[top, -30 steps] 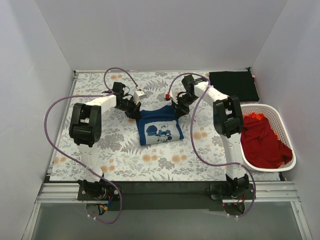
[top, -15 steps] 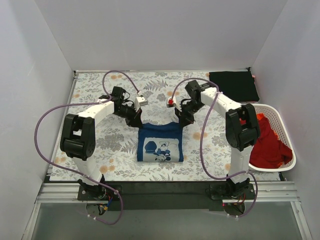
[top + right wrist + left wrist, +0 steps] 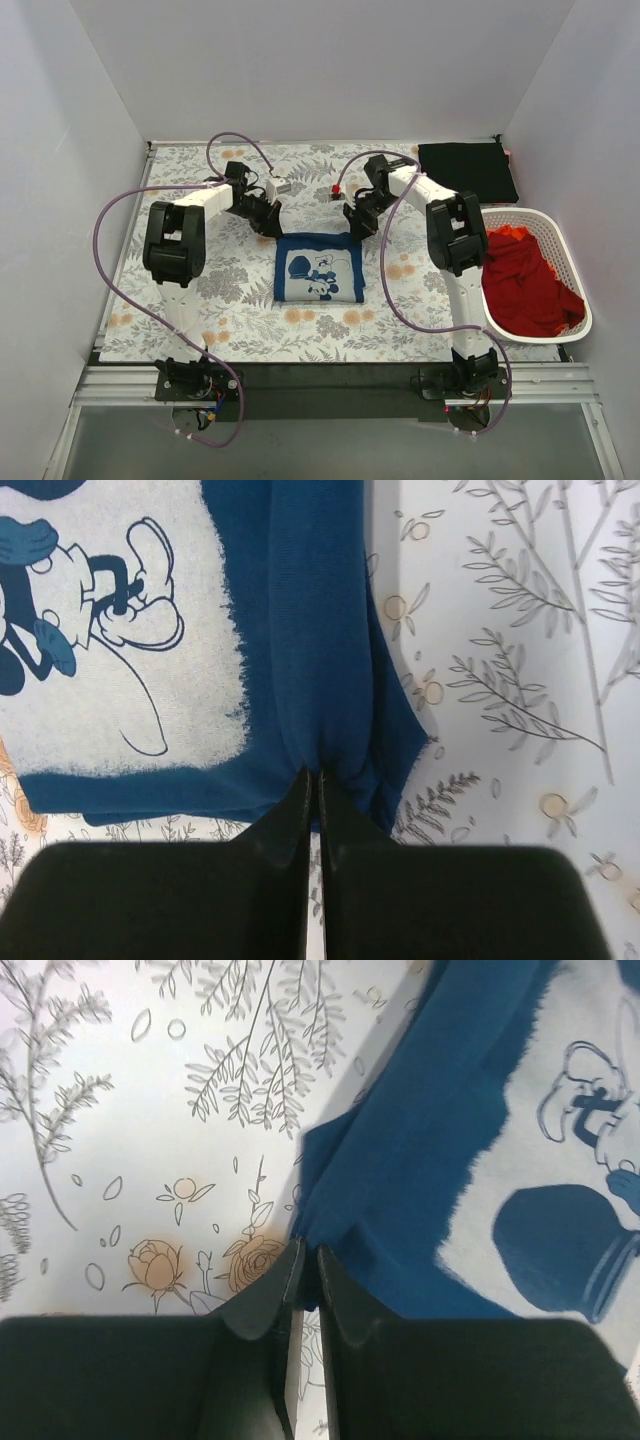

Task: Fold and stack the t-shirts
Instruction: Fold the tshirt

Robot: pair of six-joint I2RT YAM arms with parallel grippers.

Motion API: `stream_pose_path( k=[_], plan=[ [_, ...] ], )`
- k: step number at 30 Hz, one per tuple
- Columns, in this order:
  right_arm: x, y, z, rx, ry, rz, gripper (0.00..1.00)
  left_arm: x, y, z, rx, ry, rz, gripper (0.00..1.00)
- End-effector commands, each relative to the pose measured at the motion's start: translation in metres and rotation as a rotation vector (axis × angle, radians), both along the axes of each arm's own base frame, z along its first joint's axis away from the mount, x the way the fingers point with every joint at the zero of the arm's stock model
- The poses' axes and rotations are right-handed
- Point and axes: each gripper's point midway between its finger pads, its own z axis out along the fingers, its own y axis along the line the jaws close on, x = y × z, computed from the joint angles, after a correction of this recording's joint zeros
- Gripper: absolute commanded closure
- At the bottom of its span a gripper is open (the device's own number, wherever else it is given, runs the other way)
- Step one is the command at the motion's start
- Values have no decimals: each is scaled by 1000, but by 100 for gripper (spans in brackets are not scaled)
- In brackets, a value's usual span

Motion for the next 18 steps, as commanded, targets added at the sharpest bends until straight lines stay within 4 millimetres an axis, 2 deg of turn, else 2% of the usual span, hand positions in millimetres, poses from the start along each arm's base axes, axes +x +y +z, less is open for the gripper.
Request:
stream_pose_path(
  k=[1, 4, 6, 9, 10, 13, 15, 18],
  plan=[
    [13, 1, 9, -9, -36, -10, 99, 16, -3, 16, 0, -57, 13, 90],
    [17, 0, 10, -1, -29, -33, 99, 19, -5, 18, -12, -60, 28, 92],
    [20, -2, 16, 4, -37, -42, 99, 19, -6, 23, -24, -69, 27, 98],
    [23, -3, 41, 52, -63, -61, 99, 15, -10, 44, -59, -111, 5, 100],
    [25, -4, 55, 66, -79, -71, 99, 14, -12, 59, -80, -146, -10, 100],
    [17, -13, 77, 108, -78, -98, 99, 15, -15, 73, -98, -177, -19, 100],
    [14, -18, 79, 109, -78, -103, 99, 17, -18, 82, -118, -182, -22, 100],
    [13, -25, 71, 93, -63, -115, 99, 23, -20, 77, -116, -178, -21, 100]
  ],
)
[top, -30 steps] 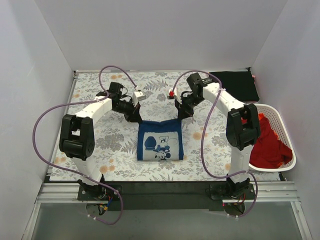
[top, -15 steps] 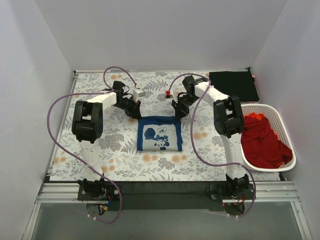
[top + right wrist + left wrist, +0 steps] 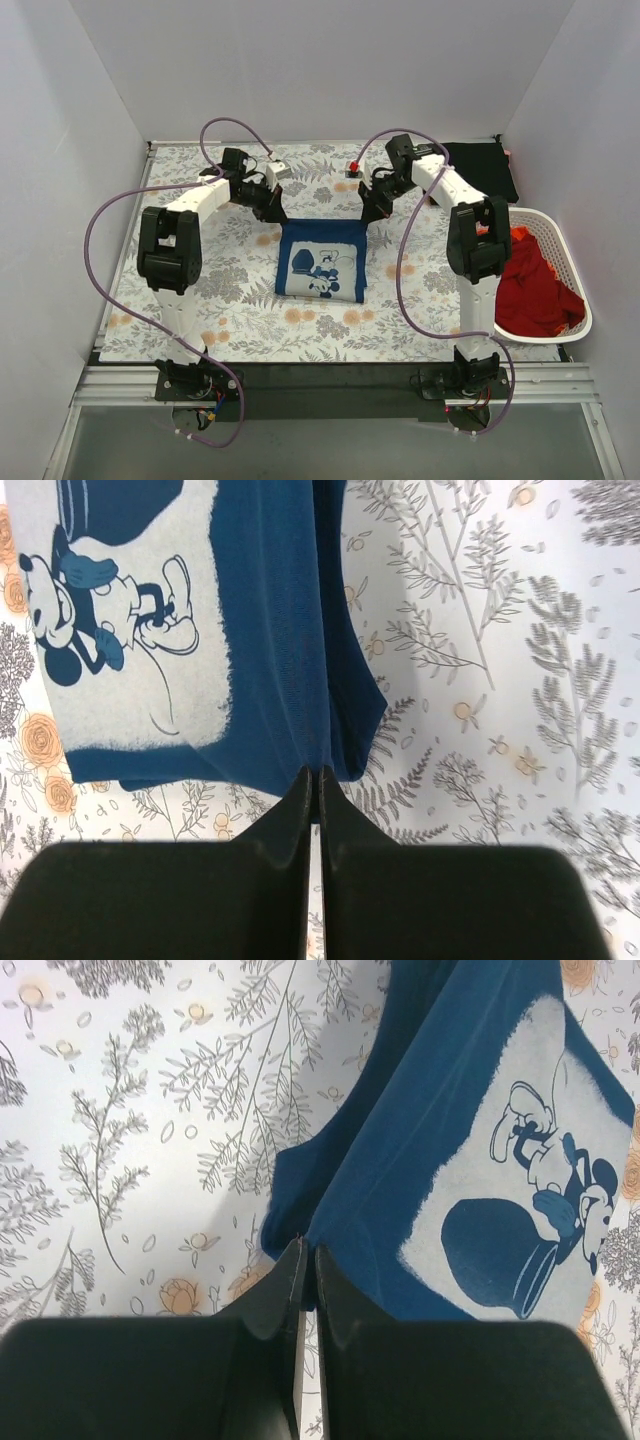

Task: Fold and stack the t-shirts
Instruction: Fold the tshirt

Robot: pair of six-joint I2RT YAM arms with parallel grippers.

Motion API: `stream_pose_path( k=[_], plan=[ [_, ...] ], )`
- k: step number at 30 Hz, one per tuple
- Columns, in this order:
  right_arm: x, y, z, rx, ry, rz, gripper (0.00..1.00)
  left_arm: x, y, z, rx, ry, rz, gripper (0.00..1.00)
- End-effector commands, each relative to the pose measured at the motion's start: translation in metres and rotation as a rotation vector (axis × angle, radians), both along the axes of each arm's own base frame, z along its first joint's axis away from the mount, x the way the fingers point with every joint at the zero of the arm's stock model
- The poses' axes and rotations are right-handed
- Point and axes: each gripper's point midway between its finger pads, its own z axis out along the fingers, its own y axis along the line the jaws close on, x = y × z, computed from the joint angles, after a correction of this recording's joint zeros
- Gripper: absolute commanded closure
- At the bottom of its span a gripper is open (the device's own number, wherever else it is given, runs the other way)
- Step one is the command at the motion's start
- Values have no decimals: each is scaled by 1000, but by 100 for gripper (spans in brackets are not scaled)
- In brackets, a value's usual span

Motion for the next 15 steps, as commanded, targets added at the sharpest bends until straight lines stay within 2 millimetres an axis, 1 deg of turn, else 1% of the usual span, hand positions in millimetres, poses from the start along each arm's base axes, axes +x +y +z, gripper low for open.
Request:
stream_pose_path(
  k=[1, 2, 3, 4, 5, 6, 8, 10, 11, 12, 13, 14, 15],
  plan=[
    [-1, -5, 9, 21, 10, -19, 99, 13, -11, 34, -44, -100, -25, 100],
    [5, -6, 7, 18, 8, -30, 99, 17, -12, 32, -40, -104, -20, 100],
    [8, -7, 3, 12, 13, -35, 99, 21, -12, 24, -27, -99, -16, 100],
    [11, -8, -8, -1, 35, -45, 99, 23, -13, 18, -18, -97, -15, 100],
    [18, -9, -11, -10, 28, -53, 99, 28, -15, 15, -11, -110, -9, 100],
    [20, -10, -20, -23, 44, -59, 99, 32, -13, 1, 17, -94, 3, 100],
    [25, -12, -28, -40, 54, -73, 99, 41, -16, -2, 16, -97, 12, 100],
    [31, -13, -36, -54, 56, -84, 99, 50, -16, -12, 29, -87, 39, 99],
    [34, -14, -40, -69, 60, -99, 99, 53, -15, -15, 32, -82, 52, 93],
    [38, -14, -42, -71, 63, -109, 99, 55, -15, -18, 36, -77, 56, 90],
    [40, -15, -43, -75, 62, -114, 99, 56, -14, -27, 50, -62, 65, 86],
    [43, -17, -46, -86, 61, -126, 99, 61, -14, -27, 54, -67, 72, 83],
    [44, -19, -47, -92, 61, -130, 99, 63, -14, -29, 55, -52, 90, 70]
  ],
)
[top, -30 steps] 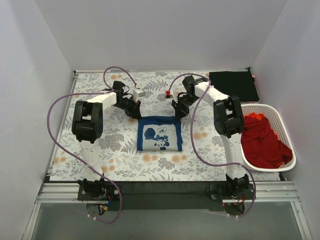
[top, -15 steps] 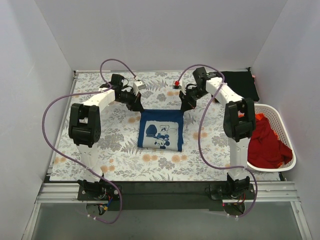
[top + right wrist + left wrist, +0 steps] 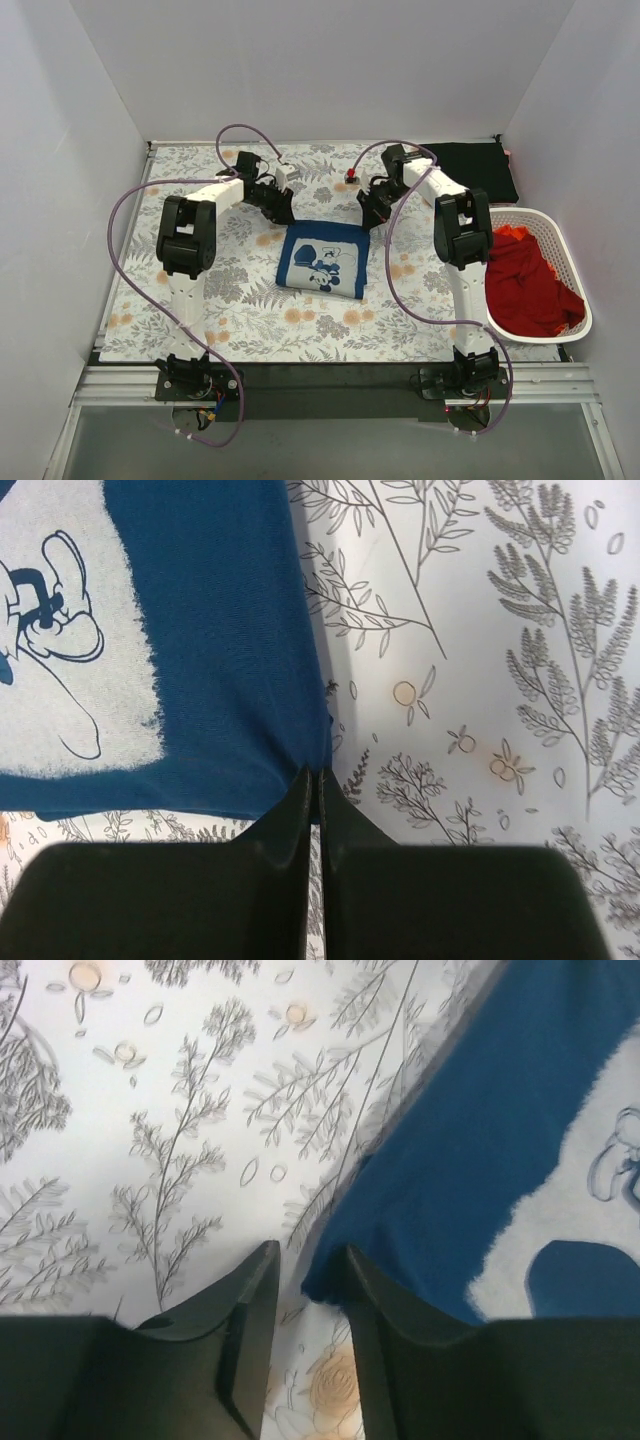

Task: Fold and stack the t-shirts
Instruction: Fold the tshirt

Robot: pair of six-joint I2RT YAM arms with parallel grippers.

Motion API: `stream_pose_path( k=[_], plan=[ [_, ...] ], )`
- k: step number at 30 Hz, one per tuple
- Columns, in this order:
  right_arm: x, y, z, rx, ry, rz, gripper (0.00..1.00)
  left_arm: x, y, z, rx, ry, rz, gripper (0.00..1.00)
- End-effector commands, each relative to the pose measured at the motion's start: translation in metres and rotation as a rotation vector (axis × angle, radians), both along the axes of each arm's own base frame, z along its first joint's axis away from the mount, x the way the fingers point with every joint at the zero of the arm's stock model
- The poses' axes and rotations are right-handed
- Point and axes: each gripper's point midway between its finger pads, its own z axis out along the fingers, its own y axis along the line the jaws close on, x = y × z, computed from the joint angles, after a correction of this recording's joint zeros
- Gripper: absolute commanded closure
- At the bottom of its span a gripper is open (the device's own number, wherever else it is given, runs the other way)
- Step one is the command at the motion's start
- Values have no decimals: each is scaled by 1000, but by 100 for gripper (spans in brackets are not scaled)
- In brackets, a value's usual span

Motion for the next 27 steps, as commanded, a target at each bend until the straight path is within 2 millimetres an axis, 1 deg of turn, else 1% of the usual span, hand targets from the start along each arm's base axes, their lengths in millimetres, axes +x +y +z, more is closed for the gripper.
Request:
stream_pose_path(
  k=[1, 3, 4, 5, 6, 7, 8, 9, 10, 11, 12, 13, 14, 15, 16, 17, 18, 19, 20, 21, 22, 23, 24, 25, 26, 27],
  plan=[
    [19, -8, 10, -29, -50, -40, 99, 26, 2, 14, 14, -48, 69, 67],
    [20, -14, 7, -53, -51, -50, 99, 32, 3, 21, 11, -47, 93, 54],
    [19, -15, 7, -58, -51, -51, 99, 32, 5, 27, -5, -31, 122, 52],
    [19, -17, 7, -62, -52, -52, 99, 30, 5, 42, -36, -33, 134, 50],
    [19, -18, 12, -61, -59, -57, 97, 31, 9, 51, -56, -26, 157, 48],
    [19, -17, 16, -58, -62, -62, 88, 26, 10, 60, -84, 9, 191, 46],
    [16, -18, 20, -48, -56, -66, 81, 21, 8, 81, -131, 2, 185, 45],
    [16, -17, 33, -34, -73, -73, 71, 12, 11, 84, -147, 29, 195, 45],
    [16, -16, 39, -23, -67, -90, 59, 7, 12, 90, -165, 46, 209, 43],
    [17, -15, 48, -11, -71, -104, 55, 2, 11, 96, -184, 79, 233, 43],
    [19, -13, 60, -1, -92, -113, 47, -12, 8, 106, -216, 106, 224, 43],
    [19, -12, 66, 2, -82, -139, 41, -18, 7, 111, -234, 126, 225, 42],
    [23, -11, 75, 11, -95, -155, 34, -23, 4, 117, -267, 173, 252, 42],
    [25, -11, 85, 21, -104, -171, 24, -31, -1, 129, -305, 192, 246, 42],
    [24, -9, 92, 29, -83, -205, 22, -35, -3, 129, -329, 213, 250, 42],
    [23, -6, 99, 52, -75, -214, 21, -41, -7, 134, -365, 283, 280, 42],
    [19, -4, 109, 77, -66, -224, 19, -44, -11, 137, -386, 304, 279, 44],
    [15, 1, 114, 103, -45, -225, 19, -54, -18, 137, -405, 338, 264, 45],
    [7, 8, 122, 151, 5, -234, 20, -53, -24, 139, -418, 328, 259, 50],
    [0, 12, 123, 173, 44, -238, 26, -57, -33, 138, -424, 366, 261, 52],
    [-6, 17, 124, 197, 82, -238, 33, -57, -38, 129, -422, 399, 263, 54],
    [-14, 24, 127, 238, 156, -246, 43, -53, -42, 127, -424, 406, 266, 57],
    [-22, 26, 118, 241, 216, -253, 57, -51, -46, 123, -430, 461, 298, 61],
    [-24, 30, 113, 253, 243, -256, 61, -48, -49, 118, -434, 487, 313, 62],
    [-28, 32, 106, 255, 265, -257, 63, -37, -51, 108, -440, 510, 341, 63],
    [-30, 34, 97, 245, 299, -270, 67, -32, -52, 104, -446, 531, 361, 64]
  ],
)
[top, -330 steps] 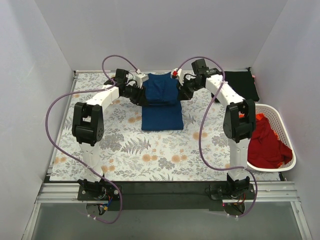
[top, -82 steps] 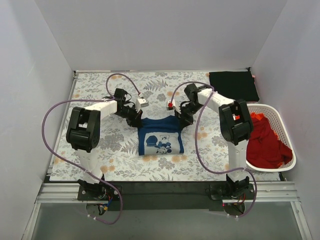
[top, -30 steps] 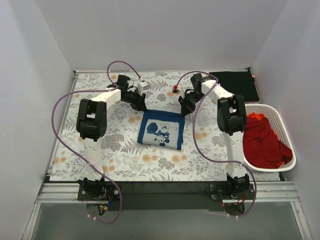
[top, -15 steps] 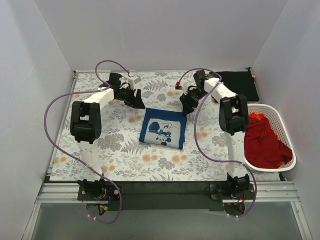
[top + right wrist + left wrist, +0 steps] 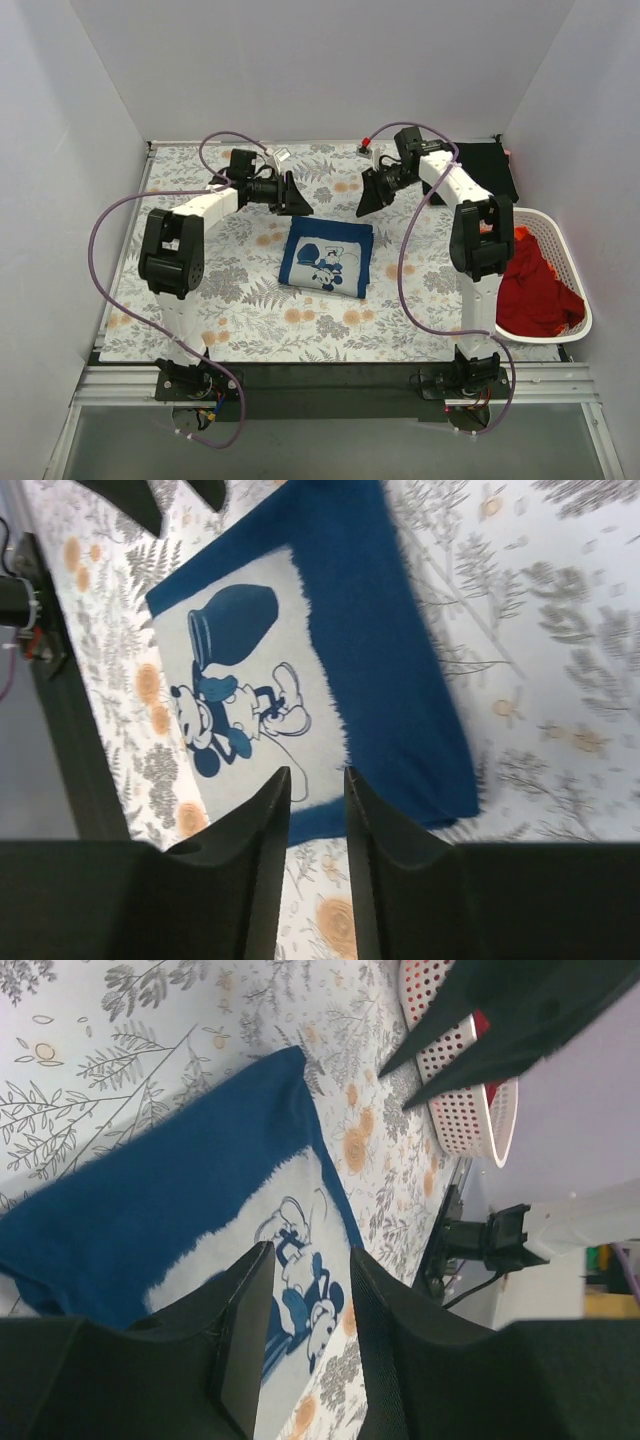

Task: Fold and stack the t-shirts
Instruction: Fold the tshirt

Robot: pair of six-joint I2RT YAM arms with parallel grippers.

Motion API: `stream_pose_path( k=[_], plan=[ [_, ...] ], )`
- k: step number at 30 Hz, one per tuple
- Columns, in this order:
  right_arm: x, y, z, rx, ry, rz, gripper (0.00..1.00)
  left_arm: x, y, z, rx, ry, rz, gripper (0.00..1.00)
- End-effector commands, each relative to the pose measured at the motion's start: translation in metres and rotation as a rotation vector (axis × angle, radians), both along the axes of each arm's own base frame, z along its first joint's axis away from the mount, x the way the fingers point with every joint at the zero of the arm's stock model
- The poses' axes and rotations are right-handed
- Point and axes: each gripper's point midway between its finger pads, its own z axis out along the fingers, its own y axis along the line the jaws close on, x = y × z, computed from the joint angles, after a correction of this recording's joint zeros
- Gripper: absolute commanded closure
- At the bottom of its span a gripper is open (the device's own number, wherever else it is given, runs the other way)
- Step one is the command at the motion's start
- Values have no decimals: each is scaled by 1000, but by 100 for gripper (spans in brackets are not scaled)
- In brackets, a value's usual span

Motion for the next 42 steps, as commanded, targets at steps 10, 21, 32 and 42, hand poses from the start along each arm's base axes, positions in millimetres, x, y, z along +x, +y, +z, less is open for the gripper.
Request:
stream_pose_path(
  k=[10, 21, 32, 42],
  plan=[
    [45, -17, -110, -146, 134, -152, 68, 49, -4, -94, -1, 374, 226, 66],
    [37, -7, 16, 105, 68, -167, 33, 28, 15, 17, -50, 48, 120, 57],
    [-71, 39, -11, 178, 393, -116, 11, -58, -41, -30, -72, 381, 69, 47],
    [-36, 2, -92, 40, 368, -225, 11, -36, -20, -94, 2, 462, 139, 43]
  ],
)
